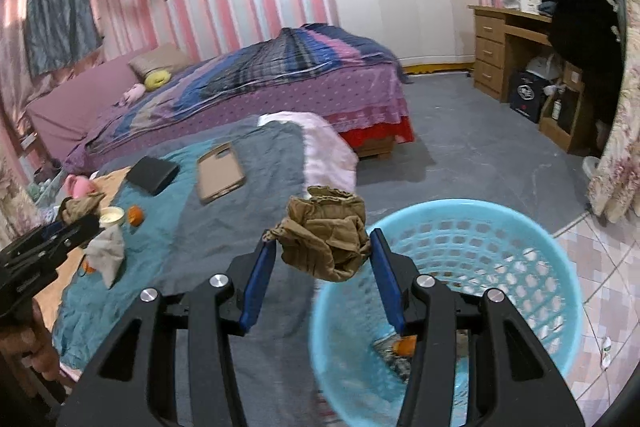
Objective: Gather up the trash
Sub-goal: 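Lift and carry both brown items over the blue basket, then open the right gripper to drop the cloth while the left drops the paper, then move both open grippers back over the bed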
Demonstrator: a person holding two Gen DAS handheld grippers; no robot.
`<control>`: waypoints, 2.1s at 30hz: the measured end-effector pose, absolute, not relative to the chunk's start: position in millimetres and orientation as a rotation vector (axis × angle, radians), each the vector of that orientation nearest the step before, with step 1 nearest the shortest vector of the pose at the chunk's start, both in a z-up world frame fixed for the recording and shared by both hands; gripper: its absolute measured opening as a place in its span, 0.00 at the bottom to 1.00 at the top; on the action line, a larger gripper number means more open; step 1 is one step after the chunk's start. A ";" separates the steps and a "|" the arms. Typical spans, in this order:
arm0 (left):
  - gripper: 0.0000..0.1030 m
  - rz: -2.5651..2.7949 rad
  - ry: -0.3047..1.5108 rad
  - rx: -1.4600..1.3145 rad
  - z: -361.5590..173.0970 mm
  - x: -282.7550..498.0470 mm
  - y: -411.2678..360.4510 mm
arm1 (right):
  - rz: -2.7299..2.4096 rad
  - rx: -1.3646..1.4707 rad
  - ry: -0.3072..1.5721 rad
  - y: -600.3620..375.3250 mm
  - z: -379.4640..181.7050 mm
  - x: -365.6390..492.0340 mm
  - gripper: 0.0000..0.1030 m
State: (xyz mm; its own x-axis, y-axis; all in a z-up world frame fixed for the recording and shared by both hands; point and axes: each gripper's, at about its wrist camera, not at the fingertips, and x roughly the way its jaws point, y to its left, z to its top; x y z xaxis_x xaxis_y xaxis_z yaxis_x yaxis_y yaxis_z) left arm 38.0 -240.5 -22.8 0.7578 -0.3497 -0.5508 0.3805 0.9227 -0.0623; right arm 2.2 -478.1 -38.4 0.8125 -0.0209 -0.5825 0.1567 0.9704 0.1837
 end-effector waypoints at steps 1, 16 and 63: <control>0.43 -0.405 0.588 0.062 -22.1 37.7 -246.2 | -0.107 0.230 0.613 -482.5 -38.2 0.3 0.47; 0.43 -0.592 0.591 0.088 -10.1 28.8 -354.7 | -0.282 0.284 0.587 -545.9 -41.5 -23.3 0.51; 0.95 -0.171 0.576 -0.006 -12.3 58.2 -111.9 | 0.004 0.212 0.569 -375.3 -17.4 31.6 0.71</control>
State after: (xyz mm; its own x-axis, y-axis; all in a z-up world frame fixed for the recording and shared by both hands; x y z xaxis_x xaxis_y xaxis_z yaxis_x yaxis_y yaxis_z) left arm 58.2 -111.9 -12.3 0.8248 -0.1626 -0.5415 0.1592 0.9858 -0.0536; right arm 31.6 -375.3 -17.4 0.8429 0.0622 -0.5344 0.0550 0.9782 0.2005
